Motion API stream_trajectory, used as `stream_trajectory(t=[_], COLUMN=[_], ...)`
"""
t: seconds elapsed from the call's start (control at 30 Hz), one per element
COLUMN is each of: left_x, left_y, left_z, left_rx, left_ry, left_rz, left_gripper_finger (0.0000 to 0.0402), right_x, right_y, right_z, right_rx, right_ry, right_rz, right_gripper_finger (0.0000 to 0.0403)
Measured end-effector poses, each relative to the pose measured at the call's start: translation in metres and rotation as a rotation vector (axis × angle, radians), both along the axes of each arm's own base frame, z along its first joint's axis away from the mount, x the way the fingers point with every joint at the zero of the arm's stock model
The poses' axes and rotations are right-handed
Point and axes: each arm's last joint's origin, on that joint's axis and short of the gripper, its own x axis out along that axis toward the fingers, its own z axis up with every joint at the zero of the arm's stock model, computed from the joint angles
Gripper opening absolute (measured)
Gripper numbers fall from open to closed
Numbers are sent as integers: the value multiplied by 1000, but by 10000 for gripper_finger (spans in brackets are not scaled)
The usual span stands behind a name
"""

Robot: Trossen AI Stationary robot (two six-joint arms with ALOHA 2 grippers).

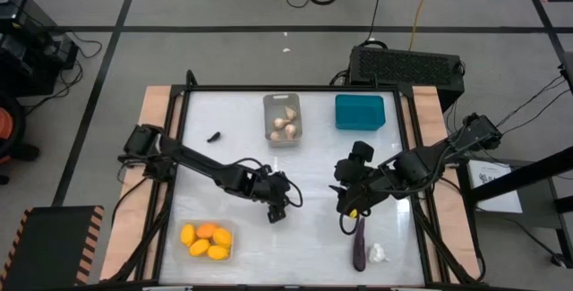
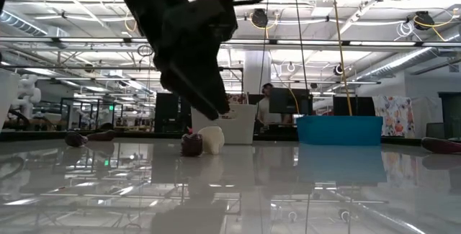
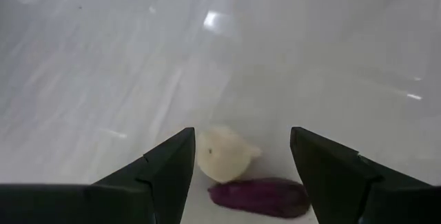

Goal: Sort produce into baskets
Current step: Put the garlic into the white bin

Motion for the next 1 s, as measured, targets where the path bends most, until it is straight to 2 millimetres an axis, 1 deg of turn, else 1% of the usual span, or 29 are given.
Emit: stream_trajectory(t=[0.13,0.23,0.57,0.73,0.83,1.0], left_x=[3,4,5,6,6,7], left_y=[-1,-1,-1,4,7,9], left_z=[-14,-19,-21,-21,-21,-21], left_rx=[8,9,10,7,7,6], left_ry=[32,43,49,49,50,51], left_rz=[0,-1,1,18,25,31], left_gripper_finger=[246,246,246,245,231,180], right_x=[0,0,0,1,1,1], right_y=[0,0,0,-2,-3,-3], right_z=[0,0,0,0,0,0], right_rx=[0,0,-12,-11,-13,-11], right_ry=[0,1,8,8,9,8], right_rz=[1,1,19,11,8,5], right_gripper_finger=[256,256,256,256,256,256])
